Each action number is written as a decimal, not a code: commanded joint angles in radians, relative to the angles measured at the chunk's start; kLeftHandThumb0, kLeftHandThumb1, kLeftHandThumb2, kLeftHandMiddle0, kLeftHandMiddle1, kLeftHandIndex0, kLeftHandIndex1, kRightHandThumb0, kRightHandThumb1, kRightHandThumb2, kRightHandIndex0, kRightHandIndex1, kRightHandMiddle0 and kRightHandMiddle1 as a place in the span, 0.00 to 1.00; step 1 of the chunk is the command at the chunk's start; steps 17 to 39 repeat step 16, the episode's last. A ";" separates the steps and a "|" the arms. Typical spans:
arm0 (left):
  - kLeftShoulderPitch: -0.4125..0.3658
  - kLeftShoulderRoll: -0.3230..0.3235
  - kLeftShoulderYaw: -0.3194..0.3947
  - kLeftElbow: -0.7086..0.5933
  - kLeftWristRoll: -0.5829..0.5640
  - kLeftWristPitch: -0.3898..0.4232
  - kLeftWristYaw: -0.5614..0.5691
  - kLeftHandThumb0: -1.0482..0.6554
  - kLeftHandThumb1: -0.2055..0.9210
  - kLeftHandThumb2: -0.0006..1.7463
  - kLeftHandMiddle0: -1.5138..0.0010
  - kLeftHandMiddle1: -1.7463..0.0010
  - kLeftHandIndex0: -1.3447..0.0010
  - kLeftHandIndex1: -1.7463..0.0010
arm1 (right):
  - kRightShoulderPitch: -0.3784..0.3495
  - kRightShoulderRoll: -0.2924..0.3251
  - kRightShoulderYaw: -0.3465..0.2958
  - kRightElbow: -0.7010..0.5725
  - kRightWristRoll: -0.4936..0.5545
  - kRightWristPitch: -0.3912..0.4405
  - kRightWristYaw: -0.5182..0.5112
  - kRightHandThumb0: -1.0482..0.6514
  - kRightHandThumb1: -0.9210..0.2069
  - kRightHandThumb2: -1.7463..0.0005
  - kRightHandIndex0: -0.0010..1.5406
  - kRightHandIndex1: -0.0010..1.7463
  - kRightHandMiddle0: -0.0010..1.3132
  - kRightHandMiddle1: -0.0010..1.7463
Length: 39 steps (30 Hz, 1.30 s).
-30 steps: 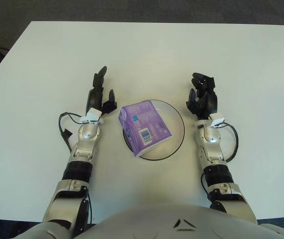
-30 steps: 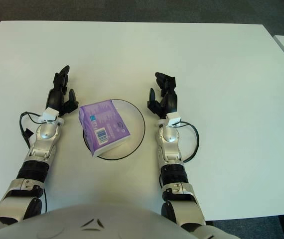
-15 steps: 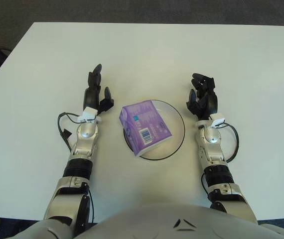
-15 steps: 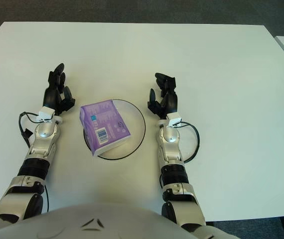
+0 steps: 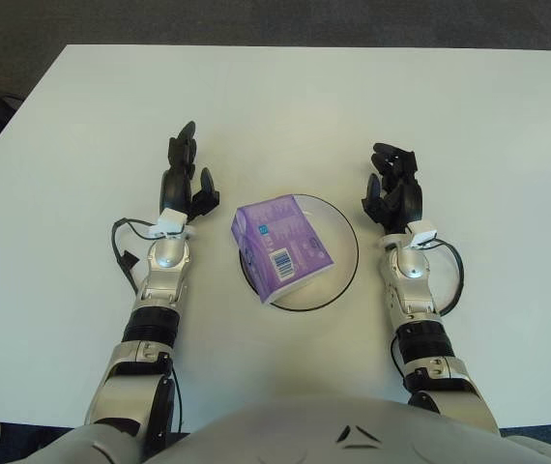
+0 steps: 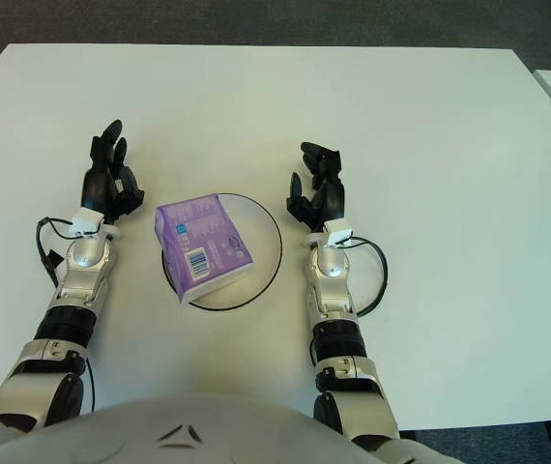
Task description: Put the tissue paper into the plate.
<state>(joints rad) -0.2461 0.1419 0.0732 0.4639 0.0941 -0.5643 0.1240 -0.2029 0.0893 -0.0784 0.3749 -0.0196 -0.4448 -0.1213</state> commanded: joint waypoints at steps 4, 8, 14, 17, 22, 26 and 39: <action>0.119 -0.016 -0.013 0.046 0.014 -0.003 -0.001 0.19 1.00 0.53 0.80 0.98 1.00 0.66 | 0.138 -0.006 -0.018 0.063 0.018 0.062 0.002 0.35 0.12 0.58 0.26 0.42 0.05 0.64; 0.137 -0.017 -0.013 0.028 0.010 0.001 -0.006 0.20 1.00 0.52 0.79 0.98 1.00 0.63 | 0.151 -0.004 -0.016 0.048 0.020 0.067 0.008 0.35 0.12 0.58 0.26 0.42 0.05 0.64; 0.158 -0.013 -0.016 0.002 -0.002 0.007 -0.026 0.21 1.00 0.52 0.76 0.97 1.00 0.59 | 0.175 -0.002 -0.010 0.016 0.012 0.077 0.009 0.35 0.12 0.58 0.26 0.42 0.05 0.64; 0.162 -0.012 -0.016 -0.005 -0.003 0.009 -0.031 0.21 1.00 0.52 0.76 0.97 1.00 0.58 | 0.181 -0.001 -0.008 0.009 0.010 0.080 0.008 0.34 0.12 0.58 0.26 0.42 0.05 0.64; 0.162 -0.012 -0.016 -0.005 -0.003 0.009 -0.031 0.21 1.00 0.52 0.76 0.97 1.00 0.58 | 0.181 -0.001 -0.008 0.009 0.010 0.080 0.008 0.34 0.12 0.58 0.26 0.42 0.05 0.64; 0.162 -0.012 -0.016 -0.005 -0.003 0.009 -0.031 0.21 1.00 0.52 0.76 0.97 1.00 0.58 | 0.181 -0.001 -0.008 0.009 0.010 0.080 0.008 0.34 0.12 0.58 0.26 0.42 0.05 0.64; 0.162 -0.012 -0.016 -0.005 -0.003 0.009 -0.031 0.21 1.00 0.52 0.76 0.97 1.00 0.58 | 0.181 -0.001 -0.008 0.009 0.010 0.080 0.008 0.34 0.12 0.58 0.26 0.42 0.05 0.64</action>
